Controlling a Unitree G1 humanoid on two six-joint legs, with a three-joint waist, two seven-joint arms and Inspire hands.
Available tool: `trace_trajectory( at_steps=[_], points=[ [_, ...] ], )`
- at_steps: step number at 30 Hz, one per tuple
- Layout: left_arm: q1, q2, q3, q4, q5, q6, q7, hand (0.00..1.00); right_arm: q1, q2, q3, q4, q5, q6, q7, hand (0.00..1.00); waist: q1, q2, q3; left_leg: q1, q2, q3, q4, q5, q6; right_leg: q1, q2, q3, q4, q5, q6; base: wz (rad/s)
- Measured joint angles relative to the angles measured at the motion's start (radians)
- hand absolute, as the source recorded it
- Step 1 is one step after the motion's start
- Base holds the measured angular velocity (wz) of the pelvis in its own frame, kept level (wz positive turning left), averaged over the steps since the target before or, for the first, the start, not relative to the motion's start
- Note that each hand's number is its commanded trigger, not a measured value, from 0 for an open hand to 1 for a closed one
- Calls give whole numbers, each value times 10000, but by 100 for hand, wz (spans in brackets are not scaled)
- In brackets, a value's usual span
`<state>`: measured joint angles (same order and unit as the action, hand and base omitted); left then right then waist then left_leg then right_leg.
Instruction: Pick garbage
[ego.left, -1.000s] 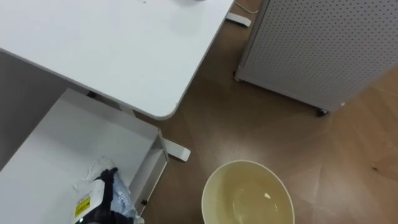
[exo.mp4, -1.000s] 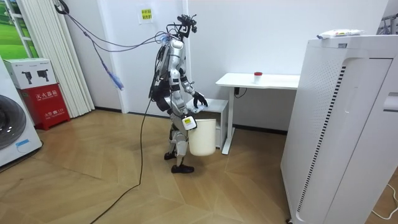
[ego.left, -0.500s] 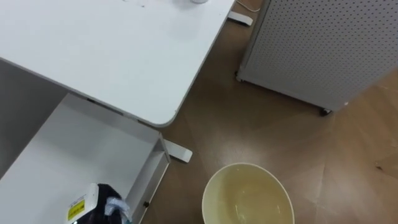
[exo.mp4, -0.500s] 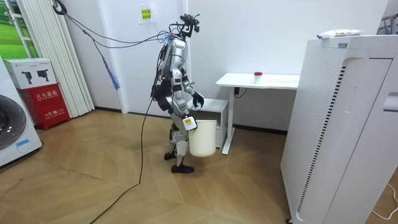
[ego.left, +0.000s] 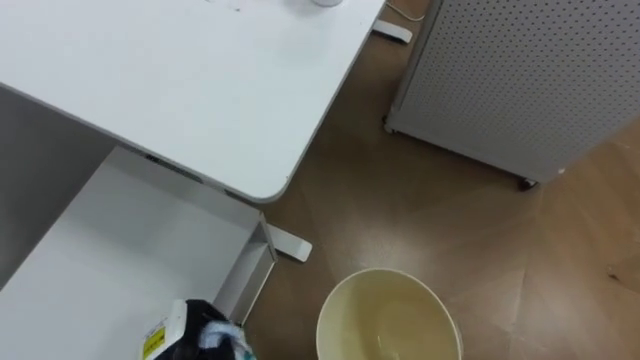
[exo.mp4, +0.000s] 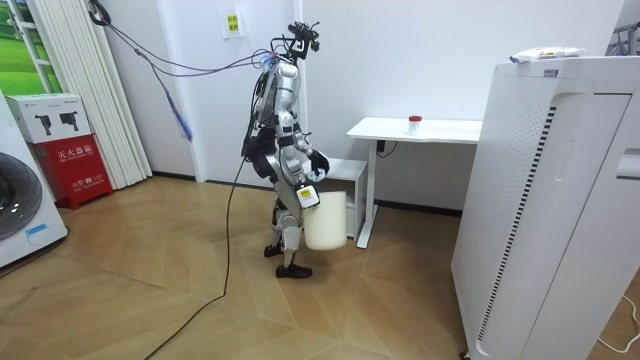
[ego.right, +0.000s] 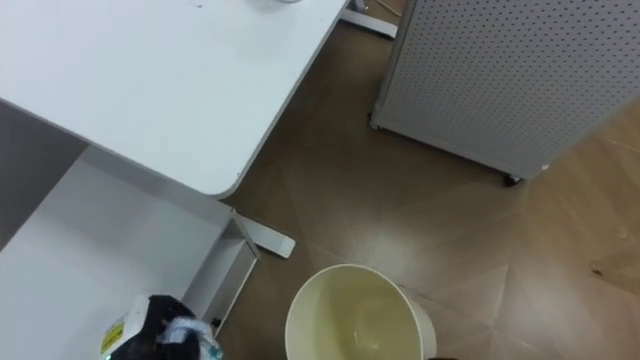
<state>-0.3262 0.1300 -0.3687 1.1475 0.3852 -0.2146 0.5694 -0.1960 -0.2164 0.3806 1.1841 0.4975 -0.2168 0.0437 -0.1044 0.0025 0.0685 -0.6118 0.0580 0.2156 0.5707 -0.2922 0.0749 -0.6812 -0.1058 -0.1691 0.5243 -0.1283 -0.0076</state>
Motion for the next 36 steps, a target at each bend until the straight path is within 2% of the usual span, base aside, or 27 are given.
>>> trace_trajectory(
  at_steps=[4, 7, 13, 15, 16, 17, 18, 23, 36],
  points=[
    [76, -499, -598, -332, 138, -489, -336, 100, -110, 360, 19, 183, -3, -229, -7, 100, -22, -59, 34, 7, -11, 42, -31, 0, 0, -7, 15, 22, -34, -1, 1, -1],
    [99, -795, -1068, -548, 599, -580, -560, 100, -154, 494, 78, 195, -3, -243, 155, 100, -58, -114, 47, -45, -21, 20, -31, 0, 0, -48, 16, 18, -65, -6, 8, 0],
    [24, -954, -1804, -706, 898, -672, -852, 98, -221, 593, 504, 161, -7, -248, 712, 100, -369, -193, 34, -43, -25, 49, -16, 0, 1, -37, 22, 66, -85, -17, 26, 0],
    [21, -974, -1897, -703, 896, -683, -981, 82, -218, 622, 534, 165, -6, -238, 815, 100, -425, -200, 34, -30, -24, 73, 3, 0, 1, -35, 32, 81, -85, -18, 27, 0],
    [25, -984, -1945, -674, 897, -684, -1012, 71, -219, 642, 587, 161, -4, -241, 842, 100, -466, -201, 34, -20, -21, 85, 8, 0, 1, -31, 31, 89, -85, -17, 28, 0],
    [31, -987, -1958, -665, 897, -684, -1022, 49, -219, 661, 594, 155, -4, -242, 870, 100, -489, -201, 34, -15, -19, 89, 7, 0, 2, -28, 30, 95, -84, -17, 28, 0],
    [49, -988, -2012, -664, 901, -684, -1024, 0, -218, 672, 678, 149, -4, -245, 913, 100, -532, -201, 34, -6, -17, 97, 4, 0, 2, -21, 24, 106, -79, -17, 28, -3],
    [80, -1008, -2137, -665, 1300, -696, -1025, 0, -214, 669, 692, 141, -5, -221, 1120, 100, -547, -204, 33, 67, -15, 172, -23, -1, 2, -3, 24, 170, -60, -17, 27, -4],
    [76, -1014, -2385, -670, 1372, -696, -976, 0, -196, 669, 789, 149, 9, -225, 1254, 100, -585, -178, 17, 122, -11, 216, -65, 0, 2, 2, 22, 119, -46, -16, 26, 0]
  ],
)
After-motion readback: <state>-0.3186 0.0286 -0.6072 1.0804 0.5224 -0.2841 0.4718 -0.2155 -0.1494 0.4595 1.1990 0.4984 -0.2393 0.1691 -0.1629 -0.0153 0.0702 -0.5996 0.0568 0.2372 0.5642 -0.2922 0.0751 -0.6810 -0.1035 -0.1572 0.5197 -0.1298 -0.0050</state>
